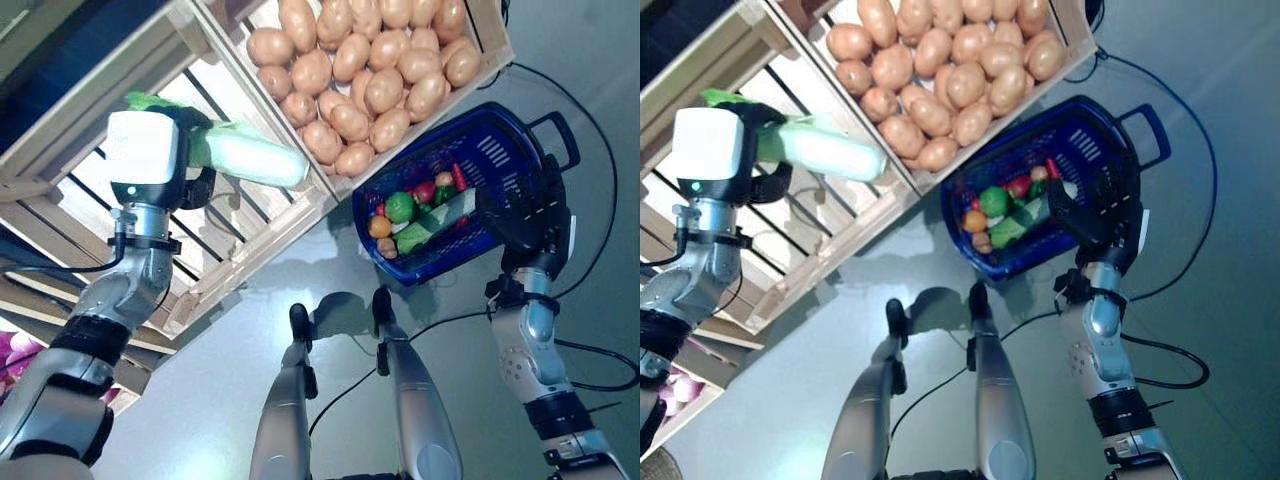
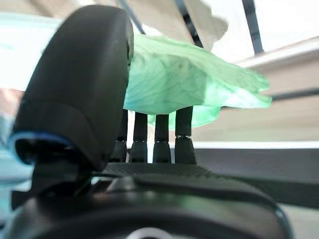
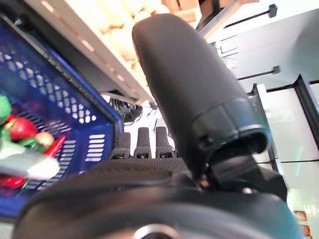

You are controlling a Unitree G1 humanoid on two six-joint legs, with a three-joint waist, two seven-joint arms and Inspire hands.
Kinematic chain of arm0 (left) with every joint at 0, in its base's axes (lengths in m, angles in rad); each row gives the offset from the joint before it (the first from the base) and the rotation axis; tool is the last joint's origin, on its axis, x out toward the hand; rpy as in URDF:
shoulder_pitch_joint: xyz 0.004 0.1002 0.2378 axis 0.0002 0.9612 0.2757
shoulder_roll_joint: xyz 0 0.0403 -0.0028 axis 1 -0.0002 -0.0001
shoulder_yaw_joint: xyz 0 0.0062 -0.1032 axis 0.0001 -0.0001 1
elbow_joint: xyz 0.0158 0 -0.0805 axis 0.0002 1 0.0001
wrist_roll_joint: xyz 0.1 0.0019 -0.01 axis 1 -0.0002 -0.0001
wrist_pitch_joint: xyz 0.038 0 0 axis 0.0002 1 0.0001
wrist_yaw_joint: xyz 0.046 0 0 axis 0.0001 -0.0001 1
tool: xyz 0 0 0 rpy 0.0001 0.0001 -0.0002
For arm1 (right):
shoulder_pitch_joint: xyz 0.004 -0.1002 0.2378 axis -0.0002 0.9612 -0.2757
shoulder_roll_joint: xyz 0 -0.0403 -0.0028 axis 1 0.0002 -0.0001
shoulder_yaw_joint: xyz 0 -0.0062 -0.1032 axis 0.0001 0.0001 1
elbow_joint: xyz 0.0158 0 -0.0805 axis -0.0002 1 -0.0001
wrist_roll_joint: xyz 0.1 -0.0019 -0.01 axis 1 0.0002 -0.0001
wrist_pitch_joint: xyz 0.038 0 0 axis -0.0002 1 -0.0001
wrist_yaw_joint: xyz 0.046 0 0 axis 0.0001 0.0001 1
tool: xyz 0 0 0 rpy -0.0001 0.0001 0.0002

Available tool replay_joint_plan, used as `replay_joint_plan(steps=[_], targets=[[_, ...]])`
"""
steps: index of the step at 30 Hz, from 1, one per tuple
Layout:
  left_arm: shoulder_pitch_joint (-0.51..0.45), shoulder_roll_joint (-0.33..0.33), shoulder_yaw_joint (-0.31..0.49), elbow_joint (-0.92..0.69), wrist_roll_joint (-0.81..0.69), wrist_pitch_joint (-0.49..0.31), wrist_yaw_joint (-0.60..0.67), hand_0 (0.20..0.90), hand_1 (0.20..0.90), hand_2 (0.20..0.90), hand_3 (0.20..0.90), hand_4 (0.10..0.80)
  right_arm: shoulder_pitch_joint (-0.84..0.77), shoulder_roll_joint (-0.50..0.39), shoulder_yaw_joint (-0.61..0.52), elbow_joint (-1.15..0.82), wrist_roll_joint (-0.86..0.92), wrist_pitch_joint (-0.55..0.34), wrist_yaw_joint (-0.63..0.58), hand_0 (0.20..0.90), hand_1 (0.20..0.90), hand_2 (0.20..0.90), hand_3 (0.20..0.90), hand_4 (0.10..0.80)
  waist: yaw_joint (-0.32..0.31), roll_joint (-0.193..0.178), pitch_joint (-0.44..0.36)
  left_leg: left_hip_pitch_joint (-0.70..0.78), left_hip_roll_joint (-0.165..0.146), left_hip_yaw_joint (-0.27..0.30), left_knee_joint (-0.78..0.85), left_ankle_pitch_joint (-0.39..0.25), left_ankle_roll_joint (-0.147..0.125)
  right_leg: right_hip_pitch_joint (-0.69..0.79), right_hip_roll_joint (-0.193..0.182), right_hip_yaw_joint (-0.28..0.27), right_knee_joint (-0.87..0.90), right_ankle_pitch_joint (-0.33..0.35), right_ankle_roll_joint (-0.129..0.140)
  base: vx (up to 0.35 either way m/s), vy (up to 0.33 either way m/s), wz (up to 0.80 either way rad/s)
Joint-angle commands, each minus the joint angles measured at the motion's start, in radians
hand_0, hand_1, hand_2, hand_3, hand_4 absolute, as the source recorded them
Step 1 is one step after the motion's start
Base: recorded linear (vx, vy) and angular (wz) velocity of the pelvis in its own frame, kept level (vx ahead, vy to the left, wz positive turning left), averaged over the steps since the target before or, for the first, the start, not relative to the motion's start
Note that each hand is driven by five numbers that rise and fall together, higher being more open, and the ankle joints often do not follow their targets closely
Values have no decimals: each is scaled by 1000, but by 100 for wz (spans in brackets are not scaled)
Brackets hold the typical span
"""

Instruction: Put vegetables into the basket

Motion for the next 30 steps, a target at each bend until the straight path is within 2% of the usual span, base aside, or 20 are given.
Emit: replay_joint_plan(steps=[1, 4, 7, 9, 14, 17, 18, 19, 23, 30], targets=[[-21, 21, 156, -103, -120, -57, 90, 300, 300, 300, 300, 400, 2, -17, -84, -143, -72, -93, 49, 900, 900, 900, 900, 800, 22, -1, 0, 9, -25, -5, 24, -10, -33, 168, -42, -72, -100, -9, 34, 15, -57, 3], [59, -42, 208, -166, -242, -110, 37, 300, 300, 300, 300, 400, 23, -4, -77, -147, -80, -95, 85, 900, 900, 900, 900, 800, 40, 0, -6, 57, -30, -21, -8, -6, -29, 222, -47, -88, -127, -6, 39, 30, -59, 8], [149, -140, 260, -223, -357, -171, -28, 300, 300, 300, 300, 400, 41, 16, -63, -152, -110, -94, 141, 900, 900, 900, 900, 800, 61, 0, -32, 98, -26, -30, -47, 2, -30, 278, -54, -111, -173, 3, 45, 50, -55, 11], [189, -192, 267, -245, -446, -187, -65, 300, 300, 300, 300, 400, 46, 19, -53, -156, -106, -89, 192, 900, 900, 900, 900, 800, 72, -2, -50, 127, -24, -37, -74, 6, -30, 312, -56, -123, -200, 7, 47, 67, -52, 4], [281, -304, 264, -308, -503, -196, -168, 300, 300, 300, 300, 400, 76, 23, -40, -175, -52, -78, 369, 900, 900, 900, 900, 800, 94, -10, -99, 208, -14, -54, -152, 19, -31, 417, -54, -153, -296, 32, 58, 95, -69, 21], [315, -336, 252, -333, -531, -187, -221, 300, 300, 300, 300, 400, 89, 8, -22, -211, -12, -14, 496, 900, 900, 900, 900, 800, 106, -16, -129, 244, -6, -64, -177, 23, -33, 462, -49, -166, -322, 39, 60, 103, -63, 12], [319, -337, 251, -337, -533, -184, -225, 300, 300, 300, 300, 400, 91, 6, -20, -216, -6, -7, 506, 900, 900, 900, 900, 800, 107, -16, -132, 247, -6, -66, -178, 23, -33, 466, -47, -166, -324, 39, 60, 106, -59, 19], [329, -343, 245, -340, -554, -180, -243, 300, 300, 300, 300, 400, 93, -3, -4, -233, 9, 25, 580, 900, 900, 900, 900, 800, 111, -19, -146, 258, 1, -74, -183, 23, -35, 484, -42, -170, -328, 37, 59, 103, -49, 15], [338, -370, 202, -318, -554, -169, -253, 300, 300, 300, 300, 400, 87, -11, 62, -287, 86, 146, 711, 900, 900, 900, 900, 800, 115, -23, -182, 287, 7, -86, -192, 26, -39, 528, -39, -174, -357, 47, 60, 101, -28, 7], [352, -412, 120, -288, -588, -150, -291, 300, 300, 300, 300, 400, 68, 29, 166, -288, 171, 277, 855, 900, 900, 900, 900, 800, 131, -22, -256, 343, 13, -91, -192, 10, -44, 594, -43, -191, -393, 58, 60, 120, 1, 6]])
